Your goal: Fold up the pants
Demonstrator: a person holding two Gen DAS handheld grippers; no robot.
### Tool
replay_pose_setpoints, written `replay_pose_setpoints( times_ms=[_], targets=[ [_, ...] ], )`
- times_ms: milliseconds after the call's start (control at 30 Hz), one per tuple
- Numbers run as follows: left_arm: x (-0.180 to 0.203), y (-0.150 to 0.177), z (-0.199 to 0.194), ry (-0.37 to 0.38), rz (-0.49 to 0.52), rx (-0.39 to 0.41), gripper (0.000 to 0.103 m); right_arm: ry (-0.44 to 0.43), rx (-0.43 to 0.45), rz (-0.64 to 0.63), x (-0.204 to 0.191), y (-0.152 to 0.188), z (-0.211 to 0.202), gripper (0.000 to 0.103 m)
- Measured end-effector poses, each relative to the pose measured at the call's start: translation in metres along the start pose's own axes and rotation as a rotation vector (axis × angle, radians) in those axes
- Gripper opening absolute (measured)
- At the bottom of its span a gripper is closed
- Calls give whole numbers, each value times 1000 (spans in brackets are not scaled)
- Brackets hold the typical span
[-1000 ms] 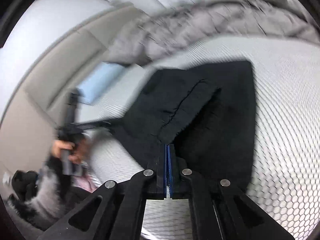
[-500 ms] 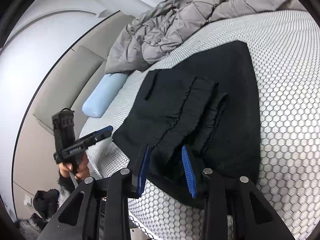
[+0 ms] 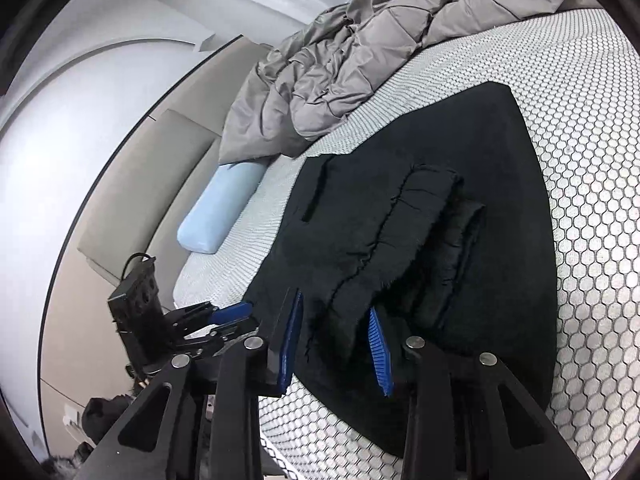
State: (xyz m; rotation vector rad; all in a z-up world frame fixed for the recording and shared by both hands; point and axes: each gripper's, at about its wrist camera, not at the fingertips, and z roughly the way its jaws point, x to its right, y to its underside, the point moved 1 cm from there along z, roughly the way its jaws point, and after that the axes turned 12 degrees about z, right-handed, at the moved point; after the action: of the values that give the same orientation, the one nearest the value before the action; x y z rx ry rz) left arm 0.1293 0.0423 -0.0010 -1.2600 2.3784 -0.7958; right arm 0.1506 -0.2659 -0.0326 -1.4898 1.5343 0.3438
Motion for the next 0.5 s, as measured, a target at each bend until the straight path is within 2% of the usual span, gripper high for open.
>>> replay_pose_setpoints(
  times_ms=[67,200,267,333,367,433,500],
  targets=[
    [-5,-2,-1,11,-3,4,21,29,-3,-37,-7,2,6,6],
    [-24,0,-15,51,-59,38,21,-44,-28,-116,-32,15,-14,5],
    [-37,0,-20,68,-108,53,21,11,-28,-155,-33,22,-19,5],
    [-47,0,-22,81,-147,60,21,183,-30,-145,-19,23,-8,6],
    [-52,0,-23,82,-167,66,21,240,-49,-125,-8,22,0,7],
    [-62,0,-25,73,-210,73,21,201,-81,-65,2,17,1,7],
    [-71,0,-24,63,-256,82,23,178,-49,-67,-1,14,-14,13]
  ],
)
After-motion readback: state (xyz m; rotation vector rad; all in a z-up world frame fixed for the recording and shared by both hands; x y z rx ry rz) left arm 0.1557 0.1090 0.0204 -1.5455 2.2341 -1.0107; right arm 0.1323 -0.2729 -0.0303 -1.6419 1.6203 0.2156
